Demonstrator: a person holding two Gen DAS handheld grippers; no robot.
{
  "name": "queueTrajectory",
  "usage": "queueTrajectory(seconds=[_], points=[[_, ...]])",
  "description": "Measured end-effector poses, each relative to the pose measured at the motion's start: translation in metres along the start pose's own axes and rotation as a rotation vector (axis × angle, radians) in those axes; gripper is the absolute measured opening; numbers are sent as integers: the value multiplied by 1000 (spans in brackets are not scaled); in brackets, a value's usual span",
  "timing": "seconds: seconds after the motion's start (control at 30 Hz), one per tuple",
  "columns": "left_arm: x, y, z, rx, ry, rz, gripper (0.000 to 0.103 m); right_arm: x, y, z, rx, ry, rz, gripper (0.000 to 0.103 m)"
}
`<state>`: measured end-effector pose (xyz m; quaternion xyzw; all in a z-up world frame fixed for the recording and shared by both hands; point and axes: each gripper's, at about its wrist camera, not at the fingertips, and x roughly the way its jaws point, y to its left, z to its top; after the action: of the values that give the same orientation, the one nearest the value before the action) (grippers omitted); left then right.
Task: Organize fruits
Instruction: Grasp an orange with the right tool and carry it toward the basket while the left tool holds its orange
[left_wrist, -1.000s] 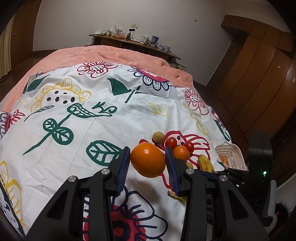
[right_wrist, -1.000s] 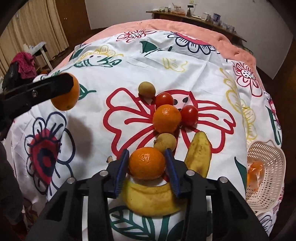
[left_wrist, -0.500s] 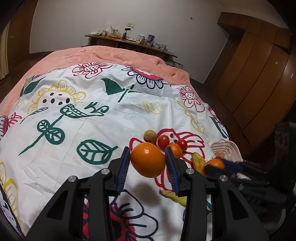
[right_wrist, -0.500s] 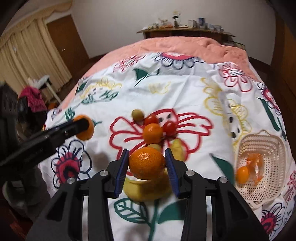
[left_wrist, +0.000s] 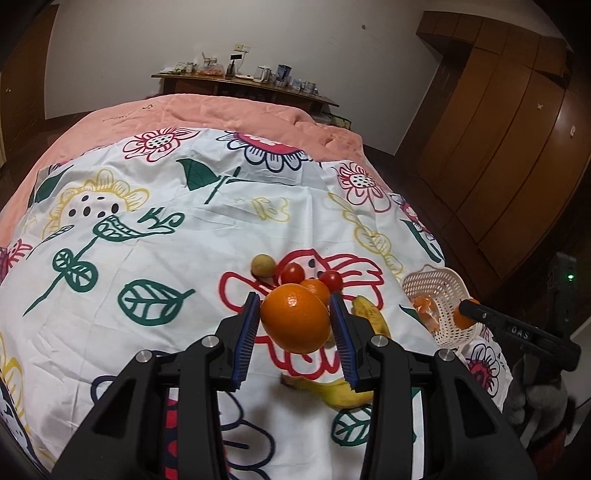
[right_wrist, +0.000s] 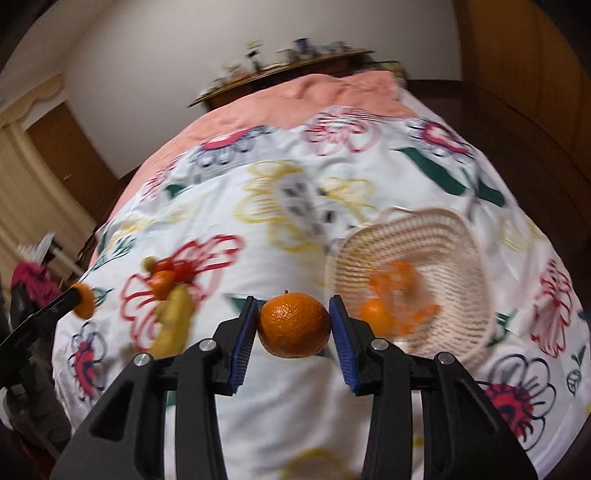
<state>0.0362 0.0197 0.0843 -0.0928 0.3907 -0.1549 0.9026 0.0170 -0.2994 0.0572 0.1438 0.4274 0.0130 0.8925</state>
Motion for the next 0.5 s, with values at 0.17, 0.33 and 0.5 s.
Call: queueTrajectory(seconds=[0.17,0.33,0.5], points=[[4,-14,1,24,11,0,40,1,-43,-2,68,-18,-72,40],[7,-27,3,44,19,-2,40,9,-69,-8,111,0,-99,40],[9,-39,4,65,29,-3,40,18,-85,-15,146,18,-113,41]])
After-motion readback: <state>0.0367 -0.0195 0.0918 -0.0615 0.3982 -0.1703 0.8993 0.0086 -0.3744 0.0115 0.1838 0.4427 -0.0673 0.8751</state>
